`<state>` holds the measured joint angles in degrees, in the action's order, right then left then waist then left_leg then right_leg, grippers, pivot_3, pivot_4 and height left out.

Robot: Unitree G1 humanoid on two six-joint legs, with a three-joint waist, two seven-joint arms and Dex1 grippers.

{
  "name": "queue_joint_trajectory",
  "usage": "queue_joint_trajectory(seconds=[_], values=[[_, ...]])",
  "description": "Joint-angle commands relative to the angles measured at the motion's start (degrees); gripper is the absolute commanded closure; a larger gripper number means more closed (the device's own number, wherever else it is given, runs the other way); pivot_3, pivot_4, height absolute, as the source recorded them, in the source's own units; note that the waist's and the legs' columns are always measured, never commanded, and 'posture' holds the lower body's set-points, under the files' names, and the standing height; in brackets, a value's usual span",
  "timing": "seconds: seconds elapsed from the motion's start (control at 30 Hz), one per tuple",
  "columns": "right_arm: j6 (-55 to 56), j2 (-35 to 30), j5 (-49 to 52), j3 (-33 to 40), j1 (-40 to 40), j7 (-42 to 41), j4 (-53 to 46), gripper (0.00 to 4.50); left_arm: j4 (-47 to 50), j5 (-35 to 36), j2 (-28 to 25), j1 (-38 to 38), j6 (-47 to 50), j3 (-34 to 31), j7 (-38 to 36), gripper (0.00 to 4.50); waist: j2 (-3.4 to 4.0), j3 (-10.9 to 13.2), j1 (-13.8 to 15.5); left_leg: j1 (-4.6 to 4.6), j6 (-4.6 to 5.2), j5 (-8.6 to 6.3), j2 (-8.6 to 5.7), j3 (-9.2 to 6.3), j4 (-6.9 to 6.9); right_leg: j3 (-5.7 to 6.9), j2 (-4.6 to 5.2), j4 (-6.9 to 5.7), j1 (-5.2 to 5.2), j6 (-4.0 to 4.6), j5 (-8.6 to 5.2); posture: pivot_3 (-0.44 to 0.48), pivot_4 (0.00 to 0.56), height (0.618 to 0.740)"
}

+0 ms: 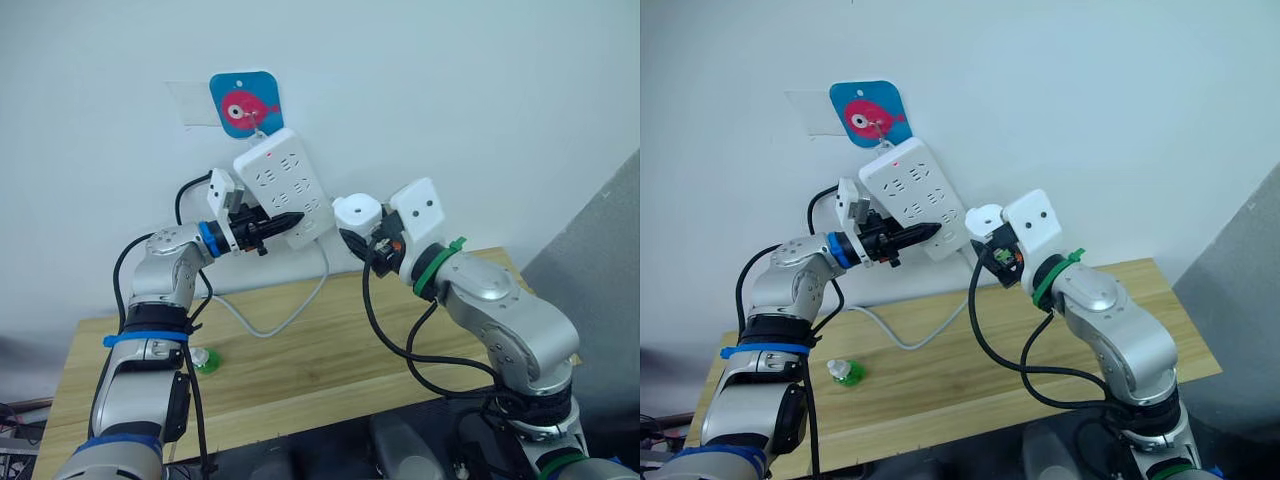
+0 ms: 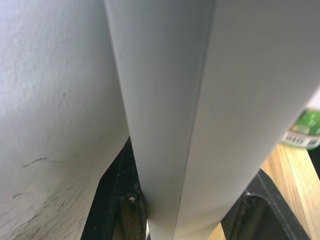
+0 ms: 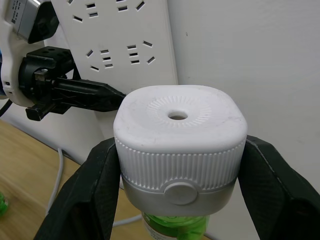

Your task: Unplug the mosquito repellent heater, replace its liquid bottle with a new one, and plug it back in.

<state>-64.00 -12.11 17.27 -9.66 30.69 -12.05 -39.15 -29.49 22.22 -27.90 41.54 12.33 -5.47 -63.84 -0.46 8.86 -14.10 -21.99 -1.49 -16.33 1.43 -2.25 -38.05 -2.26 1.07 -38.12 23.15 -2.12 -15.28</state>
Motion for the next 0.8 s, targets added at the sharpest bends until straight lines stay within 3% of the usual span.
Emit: queue_joint_trajectory(seconds=[0.03,0.2,0.4,0.53,0.67,0.8], values=[[-0.3,1.2,1.6,2.9,0.8,0.3,-3.3,1.55,-1.2,-1.4,-0.4,-1.5,0.9,-0.4,2.9,3.16,0.00,0.0,0.0,0.00,0.00,0.00,0.00,0.01,0.00,-0.02,0.00,0.01,0.00,0.00,0.00,-0.327,0.181,0.740],[1.1,1.1,5.2,11.5,-2.3,-1.7,-3.5,1.55,1.0,-1.4,-2.4,-4.2,1.2,-0.9,2.6,3.16,0.00,0.0,-0.1,0.00,0.00,0.00,0.05,0.05,0.00,-0.10,0.06,0.04,0.00,0.00,0.00,-0.301,0.179,0.740],[7.6,1.5,8.9,18.2,-10.0,-4.8,1.7,1.55,5.6,-0.1,-5.4,-9.7,3.8,-2.4,3.0,1.38,0.03,0.5,-0.4,0.04,0.03,-0.02,0.06,0.04,0.18,-0.17,-0.14,0.03,0.13,0.01,0.00,-0.266,0.182,0.740],[12.1,6.6,12.1,21.0,-15.8,-4.8,6.1,1.55,15.2,0.0,-7.6,-22.2,5.5,-3.9,5.0,0.10,0.02,0.7,-0.3,-0.04,0.03,-0.02,0.21,-0.03,0.22,-0.15,-0.21,0.02,0.20,0.04,-0.02,-0.235,0.184,0.740],[13.1,10.9,16.3,24.5,-17.8,-3.0,8.9,1.55,28.5,1.4,-8.8,-33.5,6.9,-4.8,6.7,0.04,0.12,1.0,0.6,-0.03,0.01,-0.03,0.26,0.00,0.28,-0.33,0.12,-0.02,0.28,0.06,-0.01,-0.212,0.187,0.740],[10.5,14.8,23.8,30.5,-17.0,1.0,12.6,1.55,47.7,4.9,-8.1,-42.1,8.8,-2.4,7.1,0.04,-0.12,1.5,3.5,-0.04,-0.02,-0.03,0.15,0.02,0.16,-0.29,0.17,-0.08,0.23,0.06,0.01,-0.174,0.192,0.740]])
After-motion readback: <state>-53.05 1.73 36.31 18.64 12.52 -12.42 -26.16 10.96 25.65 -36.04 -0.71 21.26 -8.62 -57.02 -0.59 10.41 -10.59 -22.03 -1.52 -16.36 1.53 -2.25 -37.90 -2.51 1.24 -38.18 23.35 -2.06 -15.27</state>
